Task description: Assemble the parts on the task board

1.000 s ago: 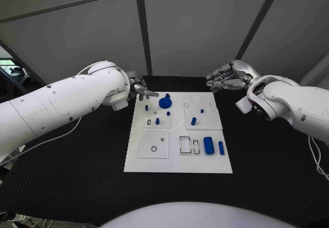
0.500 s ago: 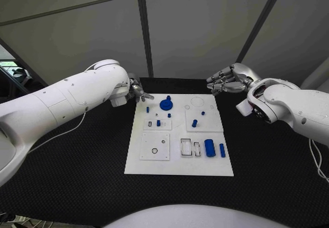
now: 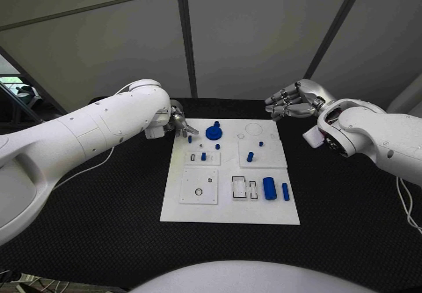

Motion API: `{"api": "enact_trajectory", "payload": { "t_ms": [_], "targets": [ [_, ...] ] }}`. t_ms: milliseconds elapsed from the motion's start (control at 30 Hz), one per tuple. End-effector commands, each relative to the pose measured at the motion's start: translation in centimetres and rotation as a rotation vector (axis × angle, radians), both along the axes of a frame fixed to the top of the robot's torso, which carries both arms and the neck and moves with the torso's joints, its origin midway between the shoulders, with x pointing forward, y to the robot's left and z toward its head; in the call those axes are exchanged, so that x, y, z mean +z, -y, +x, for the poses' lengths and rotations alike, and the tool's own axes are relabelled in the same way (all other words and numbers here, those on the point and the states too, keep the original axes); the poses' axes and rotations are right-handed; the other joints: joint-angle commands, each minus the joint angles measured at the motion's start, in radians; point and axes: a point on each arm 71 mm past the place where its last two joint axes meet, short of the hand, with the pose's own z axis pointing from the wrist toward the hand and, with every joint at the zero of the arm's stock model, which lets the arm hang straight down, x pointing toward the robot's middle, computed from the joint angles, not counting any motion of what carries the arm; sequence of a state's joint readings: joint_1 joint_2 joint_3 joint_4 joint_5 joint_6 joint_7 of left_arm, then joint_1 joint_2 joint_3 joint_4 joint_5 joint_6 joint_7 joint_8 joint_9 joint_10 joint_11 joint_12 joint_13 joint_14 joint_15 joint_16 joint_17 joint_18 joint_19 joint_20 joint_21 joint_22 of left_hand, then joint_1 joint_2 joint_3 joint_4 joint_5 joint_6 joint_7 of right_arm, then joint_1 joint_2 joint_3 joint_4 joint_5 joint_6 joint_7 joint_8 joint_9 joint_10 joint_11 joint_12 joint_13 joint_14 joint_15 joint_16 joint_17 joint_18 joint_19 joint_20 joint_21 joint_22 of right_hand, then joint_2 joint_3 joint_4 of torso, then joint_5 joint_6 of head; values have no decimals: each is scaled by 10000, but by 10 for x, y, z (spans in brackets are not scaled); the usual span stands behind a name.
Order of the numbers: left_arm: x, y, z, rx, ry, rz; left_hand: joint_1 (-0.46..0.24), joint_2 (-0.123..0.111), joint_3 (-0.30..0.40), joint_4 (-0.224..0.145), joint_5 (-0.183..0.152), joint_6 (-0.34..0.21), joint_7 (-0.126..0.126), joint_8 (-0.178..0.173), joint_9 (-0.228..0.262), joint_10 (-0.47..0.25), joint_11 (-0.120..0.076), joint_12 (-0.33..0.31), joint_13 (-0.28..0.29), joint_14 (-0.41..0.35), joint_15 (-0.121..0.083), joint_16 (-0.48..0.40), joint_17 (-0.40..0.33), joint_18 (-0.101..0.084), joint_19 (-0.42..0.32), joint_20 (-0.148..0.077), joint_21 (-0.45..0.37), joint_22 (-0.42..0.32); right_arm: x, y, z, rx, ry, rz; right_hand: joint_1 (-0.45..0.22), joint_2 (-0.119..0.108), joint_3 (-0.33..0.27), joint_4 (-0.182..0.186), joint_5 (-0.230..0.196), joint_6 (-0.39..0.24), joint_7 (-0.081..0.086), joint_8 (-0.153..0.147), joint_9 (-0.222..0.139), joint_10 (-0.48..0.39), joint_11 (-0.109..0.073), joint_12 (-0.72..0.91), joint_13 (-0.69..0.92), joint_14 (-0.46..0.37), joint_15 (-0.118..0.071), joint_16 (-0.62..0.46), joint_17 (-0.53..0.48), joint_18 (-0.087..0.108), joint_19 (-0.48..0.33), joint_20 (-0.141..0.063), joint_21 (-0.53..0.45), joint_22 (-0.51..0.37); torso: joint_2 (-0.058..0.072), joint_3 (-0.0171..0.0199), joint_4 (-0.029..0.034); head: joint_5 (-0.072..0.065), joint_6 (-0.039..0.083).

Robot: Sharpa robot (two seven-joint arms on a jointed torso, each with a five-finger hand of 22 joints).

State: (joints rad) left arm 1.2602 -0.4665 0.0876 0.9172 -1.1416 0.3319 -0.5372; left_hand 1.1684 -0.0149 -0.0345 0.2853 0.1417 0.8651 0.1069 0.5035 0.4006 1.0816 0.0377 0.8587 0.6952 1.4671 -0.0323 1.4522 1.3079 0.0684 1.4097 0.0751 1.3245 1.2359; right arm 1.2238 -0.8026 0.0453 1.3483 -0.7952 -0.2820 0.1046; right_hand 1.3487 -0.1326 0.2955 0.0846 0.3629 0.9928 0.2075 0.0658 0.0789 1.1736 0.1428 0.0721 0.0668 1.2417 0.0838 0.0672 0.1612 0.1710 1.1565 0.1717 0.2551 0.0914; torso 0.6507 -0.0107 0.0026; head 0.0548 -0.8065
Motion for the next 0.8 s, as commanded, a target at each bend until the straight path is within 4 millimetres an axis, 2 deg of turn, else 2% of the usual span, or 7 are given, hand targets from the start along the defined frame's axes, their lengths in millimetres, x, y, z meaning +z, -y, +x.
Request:
{"api": "enact_trajectory", "payload": {
  "t_ms": [33, 267, 467, 800],
  "targets": [
    [-1, 2, -1, -345, -218, 139, 24, 99, -74, -19, 20, 71, -13, 23, -10, 21, -62, 25, -11, 766, -16, 99, 1965, 45, 67, -18, 66, 24, 2, -1, 0, 30, 80, 11, -78, 56, -43, 27, 64, -78, 22, 2, -14, -84, -18, -28, -10, -99, 3, -33, -13, 89, -32, 33, -25, -17, -9, 8, 14, -12, -26],
    [-1, 4, -2, -408, -229, 124, 66, 157, -108, -32, 27, 144, -39, 54, -6, 40, -84, 37, -25, 779, -34, 153, 1992, 33, 100, -34, 110, 88, 1, -1, 1, 21, 77, 11, -74, 62, -41, 26, 66, -79, 22, 3, -13, -85, -19, -26, -9, -99, 3, -31, -14, 90, -30, 35, -28, -19, -15, 7, 11, -2, -37],
    [-1, 5, -2, -508, -281, 103, 342, 318, -183, -155, 26, 448, -172, 310, 172, 116, -195, 77, -70, 804, -121, 273, 2047, 12, 157, -103, 188, 209, 1, -2, 1, 41, 63, 10, -74, 62, -41, 26, 66, -79, 22, 3, -13, -85, -19, -26, -9, -99, 3, -31, -14, 90, -30, 35, -28, -19, -6, 8, 2, -7, -50],
    [-2, 6, -2, -508, -259, 69, 484, 382, -211, -228, 30, 470, -204, 374, 257, 140, -227, 85, -92, 809, -150, 304, 2059, 0, 183, -130, 224, 267, 1, -3, 1, 56, 54, 11, -74, 62, -41, 26, 66, -79, 22, 3, -13, -85, -19, -26, -9, -99, 3, -31, -14, 90, -30, 35, -28, -19, -14, 10, 13, -2, -81]
  ]
}}
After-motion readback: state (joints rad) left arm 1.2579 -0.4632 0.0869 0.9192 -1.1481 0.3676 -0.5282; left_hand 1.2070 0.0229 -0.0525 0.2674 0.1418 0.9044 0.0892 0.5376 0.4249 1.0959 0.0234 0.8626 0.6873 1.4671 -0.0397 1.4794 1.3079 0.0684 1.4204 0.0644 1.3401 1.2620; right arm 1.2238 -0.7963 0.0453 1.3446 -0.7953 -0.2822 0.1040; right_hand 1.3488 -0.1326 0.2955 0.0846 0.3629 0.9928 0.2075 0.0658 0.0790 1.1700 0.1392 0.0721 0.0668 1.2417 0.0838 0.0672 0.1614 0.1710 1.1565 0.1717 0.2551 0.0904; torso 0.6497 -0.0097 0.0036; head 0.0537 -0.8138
